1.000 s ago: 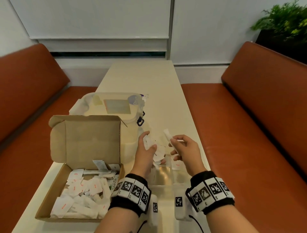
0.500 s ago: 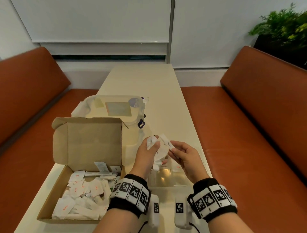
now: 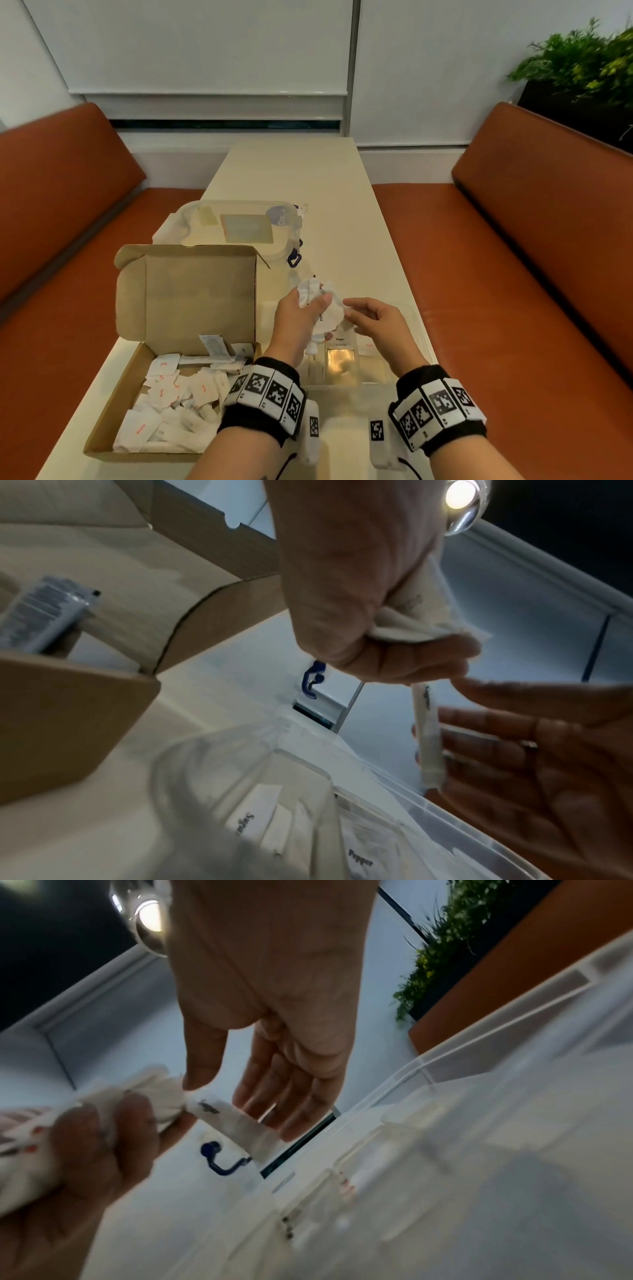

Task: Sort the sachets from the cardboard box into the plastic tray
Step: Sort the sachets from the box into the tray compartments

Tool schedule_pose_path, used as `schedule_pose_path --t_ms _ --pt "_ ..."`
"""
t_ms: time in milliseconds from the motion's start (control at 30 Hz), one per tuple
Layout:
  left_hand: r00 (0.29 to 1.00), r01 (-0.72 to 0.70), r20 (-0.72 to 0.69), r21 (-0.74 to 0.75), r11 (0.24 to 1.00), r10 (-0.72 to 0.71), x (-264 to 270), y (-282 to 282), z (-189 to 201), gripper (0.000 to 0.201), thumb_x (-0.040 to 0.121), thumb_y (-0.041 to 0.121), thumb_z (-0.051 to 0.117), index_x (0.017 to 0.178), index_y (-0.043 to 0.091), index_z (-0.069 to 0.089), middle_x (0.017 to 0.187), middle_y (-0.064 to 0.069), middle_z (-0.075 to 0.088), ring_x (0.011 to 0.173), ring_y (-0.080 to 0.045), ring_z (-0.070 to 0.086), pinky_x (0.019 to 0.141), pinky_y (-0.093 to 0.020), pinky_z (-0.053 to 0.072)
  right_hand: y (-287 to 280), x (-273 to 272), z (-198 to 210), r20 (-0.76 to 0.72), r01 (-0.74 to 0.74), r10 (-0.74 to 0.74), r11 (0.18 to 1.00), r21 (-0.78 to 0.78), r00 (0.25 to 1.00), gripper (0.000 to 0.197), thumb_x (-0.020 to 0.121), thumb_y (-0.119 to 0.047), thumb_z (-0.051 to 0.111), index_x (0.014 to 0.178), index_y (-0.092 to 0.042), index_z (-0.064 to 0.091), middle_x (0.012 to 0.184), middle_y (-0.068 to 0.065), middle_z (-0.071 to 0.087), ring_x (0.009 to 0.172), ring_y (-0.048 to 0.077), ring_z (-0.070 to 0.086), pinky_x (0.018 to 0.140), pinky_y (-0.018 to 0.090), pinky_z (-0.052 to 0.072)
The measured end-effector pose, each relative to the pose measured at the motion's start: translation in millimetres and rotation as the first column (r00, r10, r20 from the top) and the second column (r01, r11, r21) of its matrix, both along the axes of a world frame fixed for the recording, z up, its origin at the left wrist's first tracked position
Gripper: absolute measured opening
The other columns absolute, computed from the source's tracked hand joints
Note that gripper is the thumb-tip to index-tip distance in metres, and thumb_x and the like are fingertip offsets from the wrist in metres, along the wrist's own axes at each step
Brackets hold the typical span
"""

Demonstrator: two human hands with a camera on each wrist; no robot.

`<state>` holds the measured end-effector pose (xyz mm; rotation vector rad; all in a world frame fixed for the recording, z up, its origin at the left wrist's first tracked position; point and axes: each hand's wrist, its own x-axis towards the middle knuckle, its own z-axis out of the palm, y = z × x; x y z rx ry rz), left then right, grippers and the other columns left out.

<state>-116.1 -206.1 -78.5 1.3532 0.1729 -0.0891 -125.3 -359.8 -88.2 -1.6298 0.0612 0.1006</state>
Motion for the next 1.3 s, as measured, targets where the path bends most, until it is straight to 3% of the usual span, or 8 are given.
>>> schedule_pose_path --t_ms 433,600,667,733,833,967,1200,1300 --pt "0.999 -0.003 -0.032 -0.012 1.0 0.002 -4 17 -8 0.009 0.089 0.012 0.064 0.097 0.016 0.065 0.085 -0.014 0.07 0.061 -0.019 0.067 0.045 -0.026 0.05 23 1 12 -0.004 -0.045 0.045 0.998 -0.033 0.999 0.005 0.084 -0.009 0.068 0.084 -0.014 0.071 0.075 0.005 0.072 0.064 0.009 0.068 0.06 0.018 0.053" --pt "0.992 -0.127 -0.001 -0.015 0.992 0.127 -1 29 -15 0.011 0.093 0.016 0.058 0.102 0.016 0.063 0.096 -0.019 0.064 0.08 -0.029 0.063 0.058 -0.038 0.055 27 4 2 -0.062 0.025 -0.031 0.994 -0.105 0.998 0.015 0.08 -0.001 0.07 0.092 -0.009 0.064 0.063 0.006 0.065 0.054 0.012 0.063 0.056 0.021 0.054" --pt "0.989 -0.146 0.004 -0.028 0.989 0.146 0 32 -14 0.01 0.095 0.019 0.055 0.102 0.018 0.062 0.098 -0.019 0.064 0.084 -0.032 0.063 0.076 -0.052 0.055 32 3 -4 -0.079 0.012 -0.025 0.988 -0.156 0.997 0.016 0.081 0.004 0.066 0.091 -0.008 0.063 0.065 0.009 0.064 0.054 0.012 0.062 0.055 0.021 0.054" --pt "0.989 -0.145 -0.001 -0.058 0.988 0.145 1 33 -12 0.01 0.096 0.019 0.052 0.103 0.017 0.06 0.1 -0.022 0.063 0.084 -0.034 0.061 0.079 -0.053 0.052 40 2 -11 -0.087 -0.037 0.016 0.97 -0.24 0.996 0.015 0.082 0.007 0.063 0.088 -0.006 0.066 0.072 0.013 0.066 0.057 0.015 0.063 0.058 0.022 0.057" --pt "0.989 -0.148 -0.018 -0.108 0.983 0.147 5 32 -10 0.011 0.097 0.017 0.051 0.106 0.016 0.058 0.101 -0.023 0.062 0.083 -0.033 0.061 0.074 -0.046 0.051 58 3 -19 -0.085 -0.118 0.09 0.895 -0.431 0.992 0.02 0.081 0.009 0.056 0.091 -0.001 0.07 0.084 0.016 0.069 0.069 0.021 0.066 0.072 0.027 0.058" --pt "0.986 -0.166 -0.031 -0.097 0.981 0.164 9 32 -10 0.011 0.097 0.017 0.051 0.104 0.021 0.059 0.108 -0.02 0.064 0.098 -0.039 0.063 0.089 -0.055 0.051 75 9 -25 -0.053 -0.154 0.161 0.72 -0.677 0.986 0.025 0.085 0.003 0.051 0.097 -0.005 0.071 0.098 0.011 0.069 0.092 0.021 0.064 0.086 0.026 0.05" --pt "0.984 -0.176 -0.045 -0.1 0.979 0.173 9 33 -9 0.014 0.097 0.016 0.05 0.109 0.019 0.058 0.112 -0.021 0.062 0.102 -0.041 0.061 0.09 -0.057 0.05 77 9 -28 -0.032 -0.145 0.235 0.481 -0.865 0.971 0.023 0.086 -0.008 0.051 0.094 -0.016 0.071 0.098 0.004 0.07 0.096 0.021 0.061 0.081 0.025 0.043" --pt "0.985 -0.171 -0.039 -0.104 0.98 0.167 9 33 -9 0.014 0.098 0.014 0.05 0.109 0.018 0.057 0.107 -0.019 0.063 0.093 -0.037 0.064 0.081 -0.051 0.055 72 10 -30 -0.046 -0.159 0.272 0.408 -0.899 0.961 0.023 0.088 -0.009 0.051 0.095 -0.018 0.07 0.098 0.004 0.069 0.101 0.022 0.056 0.079 0.025 0.041"
